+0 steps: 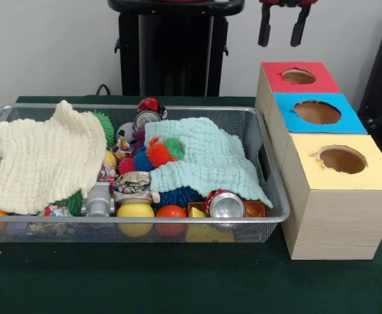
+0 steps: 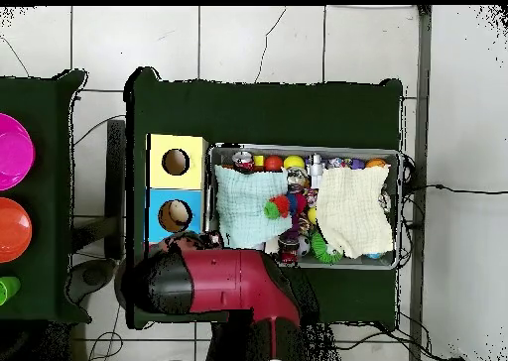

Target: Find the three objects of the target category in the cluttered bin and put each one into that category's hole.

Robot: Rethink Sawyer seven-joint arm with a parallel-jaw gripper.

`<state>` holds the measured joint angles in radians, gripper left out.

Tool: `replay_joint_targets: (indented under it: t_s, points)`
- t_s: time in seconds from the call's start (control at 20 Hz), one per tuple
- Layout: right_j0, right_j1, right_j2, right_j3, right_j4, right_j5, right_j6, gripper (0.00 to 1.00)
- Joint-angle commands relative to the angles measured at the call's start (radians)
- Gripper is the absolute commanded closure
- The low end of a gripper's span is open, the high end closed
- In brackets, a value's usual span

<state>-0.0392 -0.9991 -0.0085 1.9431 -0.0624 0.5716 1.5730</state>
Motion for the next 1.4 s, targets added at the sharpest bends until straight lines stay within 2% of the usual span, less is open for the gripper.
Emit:
replay_joint_targets:
  t_s: [0.05, 0.35, 0.65, 0.85, 1.4]
  points:
    - [-0.08, 0.107, 0.03, -0.14, -0.069, 0.05, 0.029, 0.0]
    - [-0.16, 0.133, 0.078, -0.195, -0.092, 0.07, -0.05, 0.0]
    - [-0.188, 0.204, 0.088, -0.262, -0.122, 0.052, -0.03, 0.0]
    - [-0.21, 0.202, 0.095, -0.273, -0.143, 0.063, -0.052, 0.0]
    - [-0.271, 0.168, 0.175, -0.296, -0.149, 0.07, -0.105, 0.0]
